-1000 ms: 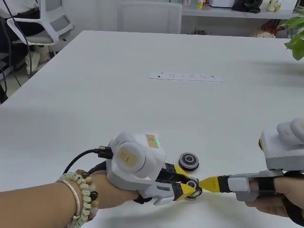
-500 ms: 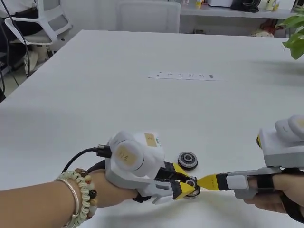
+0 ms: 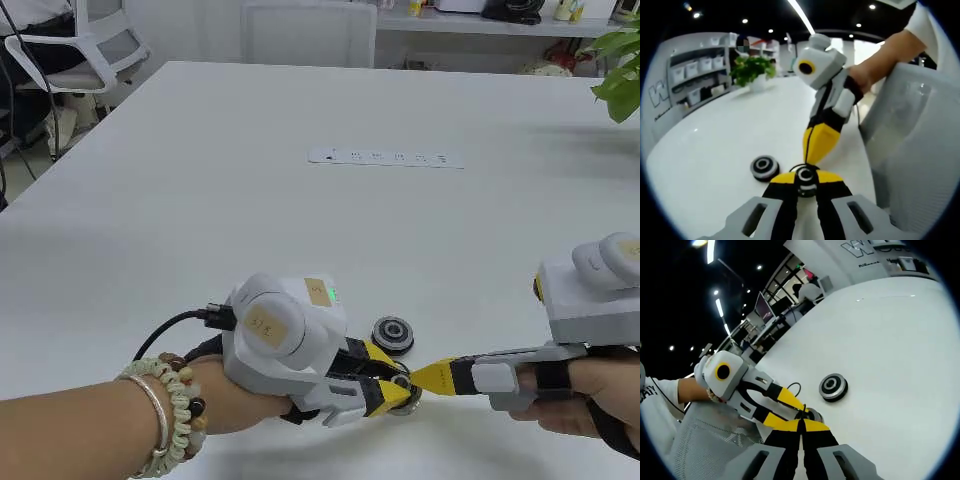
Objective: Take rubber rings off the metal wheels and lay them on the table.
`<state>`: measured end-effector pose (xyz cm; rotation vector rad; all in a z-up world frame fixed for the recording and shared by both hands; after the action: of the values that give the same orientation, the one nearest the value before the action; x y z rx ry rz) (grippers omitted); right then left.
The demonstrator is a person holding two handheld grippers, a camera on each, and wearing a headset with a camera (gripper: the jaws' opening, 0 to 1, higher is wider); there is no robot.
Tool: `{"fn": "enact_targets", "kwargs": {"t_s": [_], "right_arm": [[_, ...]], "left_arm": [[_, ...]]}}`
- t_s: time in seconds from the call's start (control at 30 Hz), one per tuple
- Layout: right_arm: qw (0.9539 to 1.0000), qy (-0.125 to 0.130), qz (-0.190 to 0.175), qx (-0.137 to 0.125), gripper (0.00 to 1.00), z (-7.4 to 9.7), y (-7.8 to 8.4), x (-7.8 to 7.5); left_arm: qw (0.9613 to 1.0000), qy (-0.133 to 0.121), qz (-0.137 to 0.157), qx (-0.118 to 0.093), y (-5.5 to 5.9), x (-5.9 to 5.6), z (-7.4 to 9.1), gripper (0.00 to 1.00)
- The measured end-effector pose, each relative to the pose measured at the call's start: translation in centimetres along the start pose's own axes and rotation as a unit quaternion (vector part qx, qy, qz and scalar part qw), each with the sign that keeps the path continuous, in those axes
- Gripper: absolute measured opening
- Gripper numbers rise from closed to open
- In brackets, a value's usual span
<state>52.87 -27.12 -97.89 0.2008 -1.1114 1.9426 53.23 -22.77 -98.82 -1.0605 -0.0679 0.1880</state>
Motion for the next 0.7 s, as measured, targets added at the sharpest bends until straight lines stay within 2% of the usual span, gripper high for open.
{"fn": "enact_targets", "kwargs": {"t_s": [0.07, 0.23, 0.4, 0.53, 0.63, 0.7], "right_arm": [[0.9998, 0.011, 0.016, 0.008, 0.0, -0.2, 0.3, -0.2], [0.9996, 0.015, 0.02, 0.013, 0.0, -0.1, 0.5, -0.3], [0.9994, 0.024, 0.022, 0.015, 0.0, -0.2, 0.5, -0.7], [0.9993, 0.027, 0.022, 0.014, 0.0, -0.1, 0.4, -0.8], [0.9993, 0.028, 0.02, 0.012, 0.0, 0.0, 0.4, -0.9], [0.9995, 0.027, 0.015, 0.01, 0.0, 0.0, 0.3, -1.0]], "left_arm": [[1.0, -0.001, 0.001, 0.0, 0.0, 0.0, 0.0, 0.13], [0.9999, -0.005, 0.012, -0.003, 0.0, 0.0, 0.0, 0.14], [1.0, -0.003, 0.008, -0.006, 0.0, -0.1, 0.0, 0.14], [1.0, -0.002, 0.001, 0.002, -0.1, -0.2, 0.0, 0.14], [0.9999, 0.011, 0.003, -0.002, -0.7, -0.6, 0.0, 0.2], [0.9998, 0.017, -0.01, -0.002, -1.1, -0.9, 0.0, 0.23]]}}
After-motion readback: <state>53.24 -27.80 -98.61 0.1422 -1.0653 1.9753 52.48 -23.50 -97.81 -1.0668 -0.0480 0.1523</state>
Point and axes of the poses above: the centre of the closed fingertips' face, and the gripper's own axes: z roughly backward along the fingers, x roughly to its left, y roughly out of its underside, the point moved 3 cm from there along z, roughly backward along the fingers, and after that the axes turned 8 degrees about y, right-handed, at the moved point
